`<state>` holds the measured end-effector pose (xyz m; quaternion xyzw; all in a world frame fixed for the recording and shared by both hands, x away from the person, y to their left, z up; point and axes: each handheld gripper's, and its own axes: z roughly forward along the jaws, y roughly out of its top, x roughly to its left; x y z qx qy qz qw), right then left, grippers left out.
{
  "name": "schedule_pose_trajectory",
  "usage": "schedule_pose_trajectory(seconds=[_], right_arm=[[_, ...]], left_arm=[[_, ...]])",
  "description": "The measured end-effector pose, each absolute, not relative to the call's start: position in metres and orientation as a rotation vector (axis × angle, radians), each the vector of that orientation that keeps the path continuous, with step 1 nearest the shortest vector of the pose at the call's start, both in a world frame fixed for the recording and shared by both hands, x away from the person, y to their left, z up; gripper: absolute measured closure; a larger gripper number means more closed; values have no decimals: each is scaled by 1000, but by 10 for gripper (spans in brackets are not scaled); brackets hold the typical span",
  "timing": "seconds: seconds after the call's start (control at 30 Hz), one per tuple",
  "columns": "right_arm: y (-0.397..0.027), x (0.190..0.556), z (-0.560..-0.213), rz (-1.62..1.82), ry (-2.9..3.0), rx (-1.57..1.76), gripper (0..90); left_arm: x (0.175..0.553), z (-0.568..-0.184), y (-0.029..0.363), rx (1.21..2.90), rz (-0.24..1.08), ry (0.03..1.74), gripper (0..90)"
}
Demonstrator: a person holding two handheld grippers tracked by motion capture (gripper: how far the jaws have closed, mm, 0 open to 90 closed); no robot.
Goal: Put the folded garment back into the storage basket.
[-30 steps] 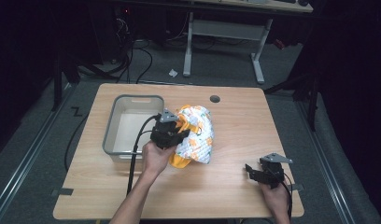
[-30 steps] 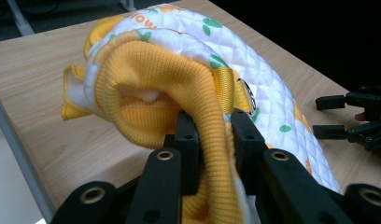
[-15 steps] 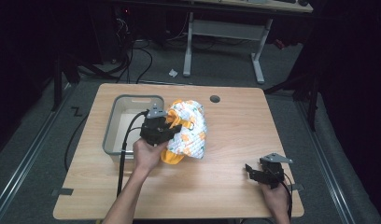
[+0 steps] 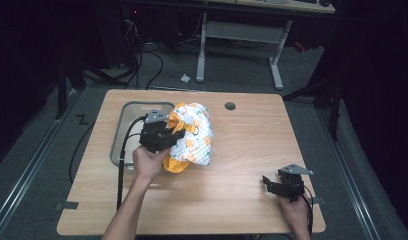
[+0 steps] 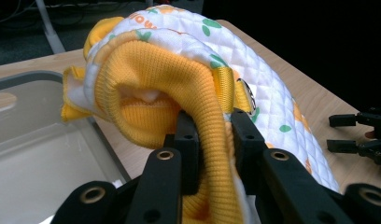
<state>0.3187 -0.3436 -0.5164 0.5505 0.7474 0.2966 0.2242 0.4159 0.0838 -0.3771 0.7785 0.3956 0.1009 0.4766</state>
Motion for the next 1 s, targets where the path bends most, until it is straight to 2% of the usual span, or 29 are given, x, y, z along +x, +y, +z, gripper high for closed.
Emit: schedule_pose_trajectory(seconds=[1.0], right_arm=[[-344, 319, -516, 819, 2062, 1519, 299]], left_arm=[[419, -369, 140, 1866, 327, 1053, 760]])
